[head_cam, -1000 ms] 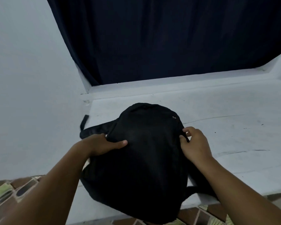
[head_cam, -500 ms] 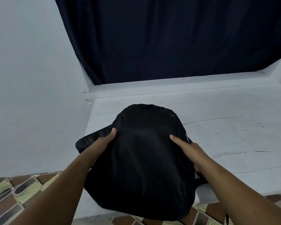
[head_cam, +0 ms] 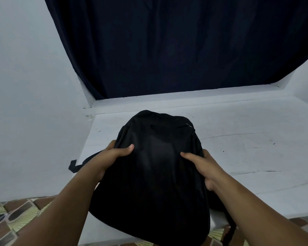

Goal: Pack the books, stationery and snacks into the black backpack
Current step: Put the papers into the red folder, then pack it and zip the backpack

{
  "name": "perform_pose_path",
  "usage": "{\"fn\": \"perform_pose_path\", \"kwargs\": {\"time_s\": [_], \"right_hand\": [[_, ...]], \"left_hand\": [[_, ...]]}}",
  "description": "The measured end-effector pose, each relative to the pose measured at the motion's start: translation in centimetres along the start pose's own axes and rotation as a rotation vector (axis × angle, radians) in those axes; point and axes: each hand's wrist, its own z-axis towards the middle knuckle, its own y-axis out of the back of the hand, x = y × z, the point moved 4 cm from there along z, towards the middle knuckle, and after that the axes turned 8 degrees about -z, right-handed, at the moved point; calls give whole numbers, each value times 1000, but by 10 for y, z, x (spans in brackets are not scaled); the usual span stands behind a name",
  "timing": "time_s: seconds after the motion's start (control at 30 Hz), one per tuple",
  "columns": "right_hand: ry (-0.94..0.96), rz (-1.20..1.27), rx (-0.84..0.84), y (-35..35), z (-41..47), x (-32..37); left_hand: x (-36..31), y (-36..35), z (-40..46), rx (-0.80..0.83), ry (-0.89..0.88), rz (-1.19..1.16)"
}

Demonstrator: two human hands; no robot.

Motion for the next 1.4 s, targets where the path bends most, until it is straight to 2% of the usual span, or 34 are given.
{"fn": "perform_pose_path", "kwargs": {"time_s": [0.17,0.37,0.57,0.73,0.93,1.17,1.3,1.4], "right_hand": [[112,57,-17,52,15,33],[252,55,-26,144,42,84],[378,47,-27,240,67,140],[473,65,2,293,97,181],[586,40,-18,328,144,225],[708,-48,-72,335,200,267],[731,-71,-70,337,231,273],[718,-139,-87,343,260,254]], "left_hand": [[-17,-53,5,-42,-118,-96],[-52,-153,21,-84,-287,-181],[-81,-253,44,-72,-422,-182],[-107,-313,69,-95,-513,-174],[-147,-349,115,-126,-615,-137],[-176,-355,183,-150,-703,-105],[-174,-356,218,-170,-687,-91],[-160,-357,246,-156,-591,-24]]}}
